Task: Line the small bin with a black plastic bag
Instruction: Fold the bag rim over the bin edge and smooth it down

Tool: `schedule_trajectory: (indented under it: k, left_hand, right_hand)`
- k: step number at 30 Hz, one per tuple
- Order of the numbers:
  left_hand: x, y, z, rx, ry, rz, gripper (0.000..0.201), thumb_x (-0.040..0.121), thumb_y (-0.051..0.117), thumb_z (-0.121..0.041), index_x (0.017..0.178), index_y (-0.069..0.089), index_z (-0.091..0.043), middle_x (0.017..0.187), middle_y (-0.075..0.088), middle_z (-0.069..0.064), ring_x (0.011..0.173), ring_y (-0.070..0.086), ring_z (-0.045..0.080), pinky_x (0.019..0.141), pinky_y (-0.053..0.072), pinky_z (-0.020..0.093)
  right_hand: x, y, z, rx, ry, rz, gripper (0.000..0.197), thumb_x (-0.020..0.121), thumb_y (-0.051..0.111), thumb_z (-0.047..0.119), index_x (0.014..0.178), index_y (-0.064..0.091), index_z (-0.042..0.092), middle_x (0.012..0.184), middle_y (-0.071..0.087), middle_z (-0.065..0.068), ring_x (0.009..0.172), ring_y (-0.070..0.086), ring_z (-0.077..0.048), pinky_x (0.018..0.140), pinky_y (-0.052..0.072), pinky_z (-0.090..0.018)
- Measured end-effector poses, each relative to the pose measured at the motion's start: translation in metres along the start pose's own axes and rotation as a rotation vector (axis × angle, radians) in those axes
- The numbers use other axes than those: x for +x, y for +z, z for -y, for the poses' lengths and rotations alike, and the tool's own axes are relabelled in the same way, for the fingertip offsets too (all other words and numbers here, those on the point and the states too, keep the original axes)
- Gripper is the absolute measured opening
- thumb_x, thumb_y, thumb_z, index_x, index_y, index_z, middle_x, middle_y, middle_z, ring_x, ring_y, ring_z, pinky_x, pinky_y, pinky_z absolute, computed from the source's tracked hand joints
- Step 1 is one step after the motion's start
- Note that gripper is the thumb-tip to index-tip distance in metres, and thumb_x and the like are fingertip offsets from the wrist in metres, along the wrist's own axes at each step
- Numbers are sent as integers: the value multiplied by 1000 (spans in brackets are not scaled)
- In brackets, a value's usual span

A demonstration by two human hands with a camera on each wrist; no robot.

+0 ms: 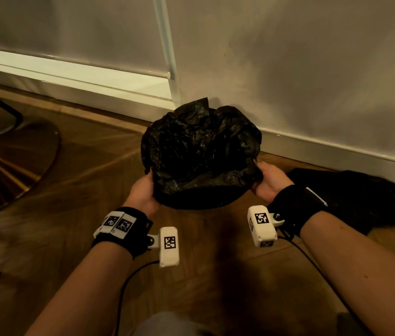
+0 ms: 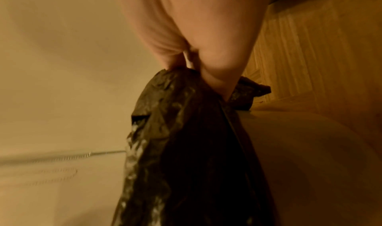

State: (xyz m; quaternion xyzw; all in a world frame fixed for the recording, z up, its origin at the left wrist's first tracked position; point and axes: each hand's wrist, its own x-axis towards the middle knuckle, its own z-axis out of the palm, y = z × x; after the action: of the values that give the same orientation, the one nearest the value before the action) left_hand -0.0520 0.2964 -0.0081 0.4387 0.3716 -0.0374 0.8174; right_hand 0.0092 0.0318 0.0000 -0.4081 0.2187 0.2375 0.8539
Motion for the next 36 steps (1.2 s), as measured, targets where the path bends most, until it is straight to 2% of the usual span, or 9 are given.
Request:
schedule_trajectory:
  k: [4, 10, 13, 15, 19, 23, 27, 32, 36]
  left_hand:
    - [8, -3, -13, 24, 37, -35, 48, 96, 56, -13, 141, 44, -26, 125, 63, 12, 104, 66, 31, 69, 58, 41]
    - [8, -1, -36, 314, 66, -133, 24, 97, 50, -20, 110, 68, -14, 115, 70, 12, 90, 68, 24, 77, 55, 35]
    - [6, -3, -48, 332, 19, -95, 55, 93, 42, -58, 122, 63, -15, 113, 70, 7, 102, 67, 26, 93, 52, 40]
    - [1, 4, -49, 439, 18, 4, 75, 86, 35, -76, 128, 59, -19, 118, 68, 5, 110, 64, 25, 99, 50, 42]
    - [-7, 15, -46, 633, 144, 8, 77, 84, 49, -70, 141, 49, -19, 134, 59, 3, 115, 61, 23, 100, 49, 41]
    - [-10, 17, -45, 677, 185, -55, 64, 86, 53, -56, 139, 50, -20, 132, 60, 3, 114, 60, 25, 101, 49, 46]
    - [-16, 15, -46, 679, 209, -33, 53, 88, 47, -51, 132, 55, -22, 127, 61, 2, 113, 59, 24, 101, 47, 47]
    - [-4, -5, -34, 632, 152, 23, 65, 74, 47, -68, 129, 60, -35, 134, 61, -4, 120, 58, 20, 106, 43, 47]
    - [-21, -2, -26, 610, 116, -8, 67, 82, 45, -69, 135, 56, -29, 132, 61, -2, 120, 57, 22, 107, 42, 46]
  right_hand:
    - [4, 1, 5, -99, 63, 45, 42, 98, 34, 5, 135, 49, 16, 125, 60, -11, 107, 61, -25, 78, 58, -36]
    - [-2, 7, 16, -246, 167, 78, 37, 97, 31, 3, 123, 56, 11, 88, 75, -8, 76, 74, -20, 61, 59, -29]
    - [1, 7, 22, -293, 150, 60, 45, 93, 30, 3, 136, 46, 3, 105, 69, -11, 92, 68, -24, 69, 58, -31]
    - [3, 8, 25, -263, 140, 89, 47, 96, 34, 18, 141, 42, 8, 120, 61, -12, 106, 59, -26, 79, 51, -37]
    - [6, 20, 28, -280, 107, 223, 54, 92, 47, 51, 137, 49, 20, 133, 58, -10, 122, 54, -27, 92, 48, -39]
    - [14, 28, 25, -368, 3, 35, 51, 91, 59, 36, 136, 50, 13, 135, 57, -12, 115, 59, -25, 83, 51, -33]
    - [13, 22, 29, -370, 64, 58, 43, 95, 54, 29, 133, 53, 11, 131, 59, -11, 112, 59, -26, 83, 50, -34]
    - [3, 9, 32, -390, 140, 49, 38, 97, 48, 27, 130, 54, 10, 126, 61, -11, 105, 61, -25, 82, 51, -35]
    - [-1, 2, 26, -506, 179, -10, 26, 100, 38, 13, 110, 59, 4, 87, 72, -10, 71, 71, -21, 55, 57, -26]
